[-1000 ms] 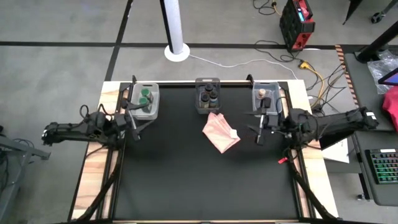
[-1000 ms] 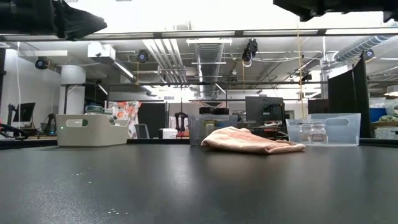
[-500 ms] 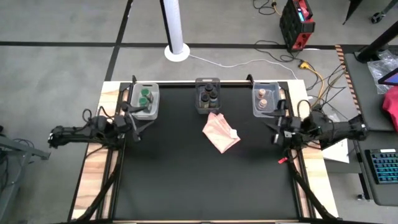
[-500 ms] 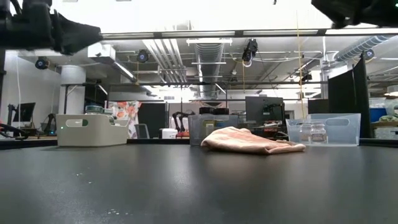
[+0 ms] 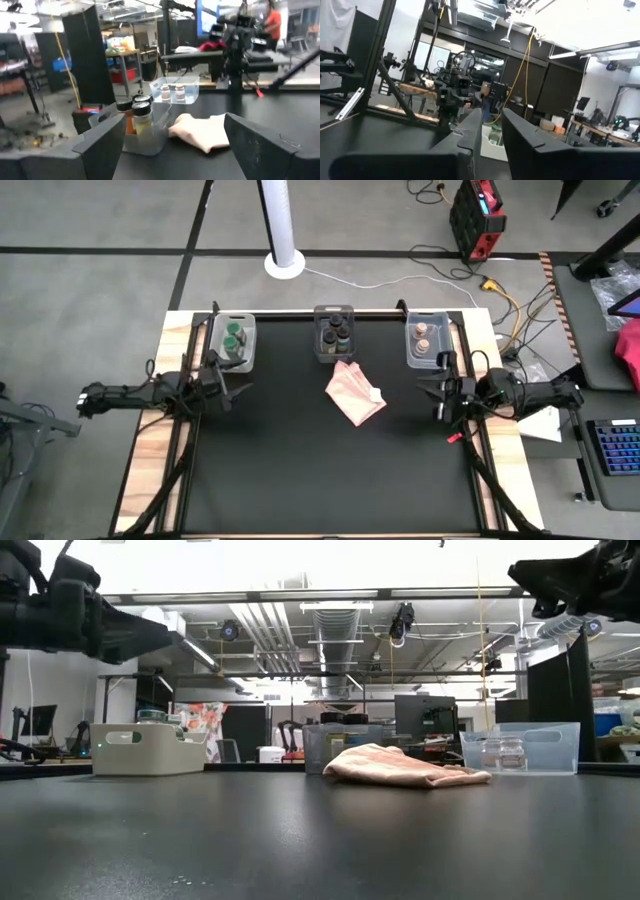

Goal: Sort spices by type
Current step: Return to Home Position

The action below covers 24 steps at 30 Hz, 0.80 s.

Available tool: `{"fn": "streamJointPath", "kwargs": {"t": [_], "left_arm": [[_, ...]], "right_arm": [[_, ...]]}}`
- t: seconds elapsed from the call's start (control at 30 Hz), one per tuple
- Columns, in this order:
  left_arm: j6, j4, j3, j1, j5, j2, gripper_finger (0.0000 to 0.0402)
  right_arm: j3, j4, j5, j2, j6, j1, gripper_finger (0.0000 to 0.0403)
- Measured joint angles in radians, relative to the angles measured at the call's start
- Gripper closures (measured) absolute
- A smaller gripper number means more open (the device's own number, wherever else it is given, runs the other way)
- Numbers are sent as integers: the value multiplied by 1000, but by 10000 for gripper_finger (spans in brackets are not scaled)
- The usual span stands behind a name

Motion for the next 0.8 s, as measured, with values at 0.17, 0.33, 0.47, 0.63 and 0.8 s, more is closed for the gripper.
{"fn": "streamJointPath", "kwargs": {"t": [0.17,0.33,0.47,0.63,0.8], "left_arm": [[-80,-6,0,-2,3,9,82],[-84,-12,4,-2,3,20,82],[-84,-15,10,-2,2,29,82],[-84,-14,10,-2,3,37,82],[-84,-14,10,-2,3,48,82]], "right_arm": [[0,12,-24,-5,-14,0,355],[0,10,-26,4,46,0,364],[0,9,-26,3,121,0,362],[0,9,-25,5,218,1,355],[0,9,-25,5,304,1,348]]}}
